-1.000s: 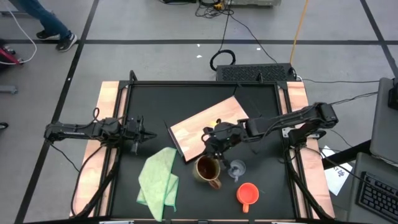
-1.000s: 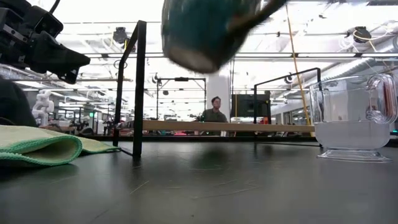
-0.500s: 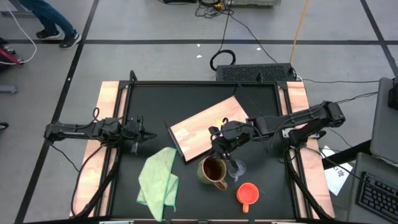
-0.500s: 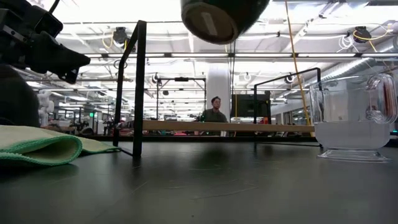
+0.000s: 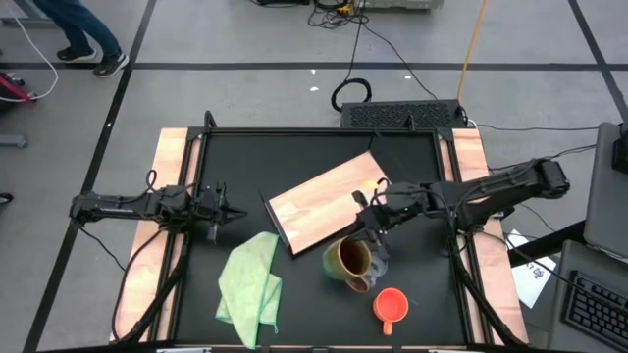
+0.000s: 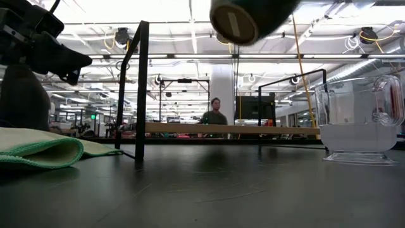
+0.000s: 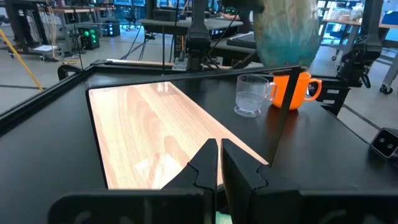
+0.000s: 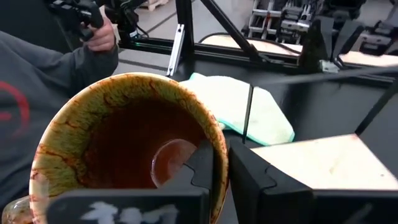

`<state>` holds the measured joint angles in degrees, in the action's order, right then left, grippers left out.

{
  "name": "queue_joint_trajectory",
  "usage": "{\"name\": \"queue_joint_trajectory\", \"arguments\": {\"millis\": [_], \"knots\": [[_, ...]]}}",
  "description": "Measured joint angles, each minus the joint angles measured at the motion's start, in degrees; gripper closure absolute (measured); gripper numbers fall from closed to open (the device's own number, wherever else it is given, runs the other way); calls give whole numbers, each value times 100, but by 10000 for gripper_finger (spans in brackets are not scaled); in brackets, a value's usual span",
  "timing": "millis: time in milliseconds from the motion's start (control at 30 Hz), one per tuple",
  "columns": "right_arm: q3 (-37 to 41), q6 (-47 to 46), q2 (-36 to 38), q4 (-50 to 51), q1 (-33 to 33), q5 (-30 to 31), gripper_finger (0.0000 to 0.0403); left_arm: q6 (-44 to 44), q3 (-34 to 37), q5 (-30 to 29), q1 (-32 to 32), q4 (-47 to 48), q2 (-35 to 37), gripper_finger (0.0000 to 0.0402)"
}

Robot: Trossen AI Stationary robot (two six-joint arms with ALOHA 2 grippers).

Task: Stack small to large cups/mugs on shelf
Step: Put the green mug on the shelf

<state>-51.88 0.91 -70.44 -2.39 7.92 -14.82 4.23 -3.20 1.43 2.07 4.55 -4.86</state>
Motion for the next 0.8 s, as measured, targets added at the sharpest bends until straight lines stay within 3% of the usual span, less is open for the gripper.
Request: {"name": "queue_joint_trajectory", "arguments": {"millis": [167, 433, 600, 800], "knots": [[625, -173, 182, -738, -72, 18, 384, 4, 0, 0, 2, -5, 0, 378], [897, -299, 25, -1262, -186, 21, 384, 44, 0, 0, 2, 3, 0, 378], [882, -326, -385, -1669, -404, 6, 384, 59, 0, 0, 2, 39, 0, 378], [204, -275, -857, -917, -913, -44, 384, 57, 0, 2, 2, 46, 0, 378]]}}
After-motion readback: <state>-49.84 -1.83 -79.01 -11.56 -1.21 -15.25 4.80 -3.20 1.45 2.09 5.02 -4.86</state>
